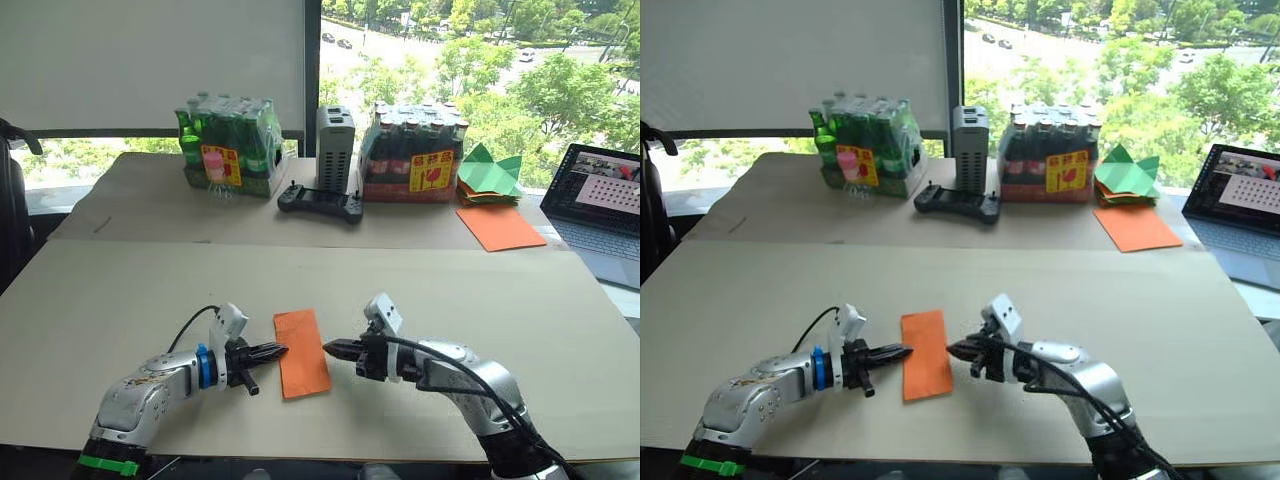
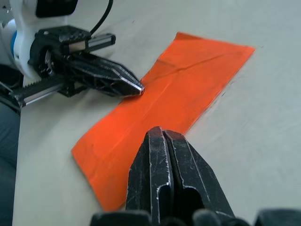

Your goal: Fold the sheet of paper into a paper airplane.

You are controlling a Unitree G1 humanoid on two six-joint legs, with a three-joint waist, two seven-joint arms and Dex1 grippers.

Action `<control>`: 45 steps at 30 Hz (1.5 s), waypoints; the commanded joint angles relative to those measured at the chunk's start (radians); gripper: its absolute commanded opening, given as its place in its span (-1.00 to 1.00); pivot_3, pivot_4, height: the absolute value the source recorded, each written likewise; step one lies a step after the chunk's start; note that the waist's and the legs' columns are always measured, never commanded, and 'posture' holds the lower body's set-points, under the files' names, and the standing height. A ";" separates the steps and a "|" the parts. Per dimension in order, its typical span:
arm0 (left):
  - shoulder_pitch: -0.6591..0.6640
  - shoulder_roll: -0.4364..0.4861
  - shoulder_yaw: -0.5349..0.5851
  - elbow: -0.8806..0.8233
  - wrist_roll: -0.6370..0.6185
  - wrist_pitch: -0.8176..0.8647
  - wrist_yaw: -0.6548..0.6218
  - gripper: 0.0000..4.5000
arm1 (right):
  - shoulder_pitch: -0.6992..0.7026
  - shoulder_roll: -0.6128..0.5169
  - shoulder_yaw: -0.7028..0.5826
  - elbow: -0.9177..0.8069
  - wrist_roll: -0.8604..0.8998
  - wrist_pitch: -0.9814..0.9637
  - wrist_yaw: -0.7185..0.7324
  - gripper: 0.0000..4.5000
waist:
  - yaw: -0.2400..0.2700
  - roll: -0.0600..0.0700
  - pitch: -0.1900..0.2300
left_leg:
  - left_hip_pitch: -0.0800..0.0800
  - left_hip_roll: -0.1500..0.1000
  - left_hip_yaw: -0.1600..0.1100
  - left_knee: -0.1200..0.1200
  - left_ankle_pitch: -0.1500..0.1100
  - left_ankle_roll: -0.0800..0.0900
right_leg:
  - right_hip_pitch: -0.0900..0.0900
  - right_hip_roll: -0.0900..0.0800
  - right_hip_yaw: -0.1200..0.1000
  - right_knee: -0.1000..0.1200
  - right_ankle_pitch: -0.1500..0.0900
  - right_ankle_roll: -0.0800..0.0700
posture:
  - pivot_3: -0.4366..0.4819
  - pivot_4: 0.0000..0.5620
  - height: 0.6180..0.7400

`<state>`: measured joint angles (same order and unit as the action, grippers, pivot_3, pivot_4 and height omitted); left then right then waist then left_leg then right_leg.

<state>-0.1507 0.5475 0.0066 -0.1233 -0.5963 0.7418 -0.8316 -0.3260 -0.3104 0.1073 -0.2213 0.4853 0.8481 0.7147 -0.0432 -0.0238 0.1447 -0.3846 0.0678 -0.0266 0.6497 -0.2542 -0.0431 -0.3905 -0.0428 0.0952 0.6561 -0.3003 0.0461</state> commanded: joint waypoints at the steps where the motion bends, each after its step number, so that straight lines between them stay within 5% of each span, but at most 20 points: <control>1: -0.019 -0.007 0.074 -0.026 -0.097 0.067 -0.003 -1.00 | -0.033 0.035 -0.092 0.012 0.067 0.014 -0.042 -0.99 | 0.000 0.000 0.000 | -0.001 0.000 0.000 -0.001 0.000 0.000 | -0.001 0.000 0.000 0.000 0.000 0.000 | -0.05 -0.47 1.00; 7: -0.031 0.009 0.130 -0.092 -0.209 0.154 -0.014 -1.00 | -0.047 0.052 -0.117 0.044 0.064 -0.002 -0.086 -0.99 | 0.001 0.000 0.000 | -0.006 0.000 0.000 -0.001 0.000 0.000 | -0.006 -0.001 0.000 0.000 0.000 0.000 | -0.05 -0.47 1.00; 20: 0.065 0.117 0.090 -0.099 -0.154 0.121 -0.081 -1.00 | -0.050 0.062 -0.135 0.065 0.063 -0.025 -0.127 -0.99 | -0.001 0.001 0.001 | -0.006 0.000 0.001 -0.002 0.000 -0.001 | -0.008 -0.001 0.001 0.000 0.000 0.000 | -0.05 -0.47 1.00; 45: -0.192 -0.016 -0.144 -0.019 -0.043 0.097 -0.085 -1.00 | -0.055 0.097 -0.207 0.050 0.098 -0.038 -0.187 -0.99 | 0.000 0.001 0.001 | -0.007 -0.001 0.001 -0.002 0.001 -0.001 | -0.009 -0.001 0.001 0.002 0.000 0.000 | -0.05 -0.47 1.00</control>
<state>-0.3248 0.5356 -0.1199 -0.1412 -0.6605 0.8683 -0.8944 -0.3620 -0.2178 -0.0614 -0.1353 0.5563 0.8434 0.5350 -0.0433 -0.0230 0.1456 -0.3915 0.0671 -0.0259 0.6481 -0.2535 -0.0442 -0.3991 -0.0434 0.0959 0.6580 -0.3002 0.0459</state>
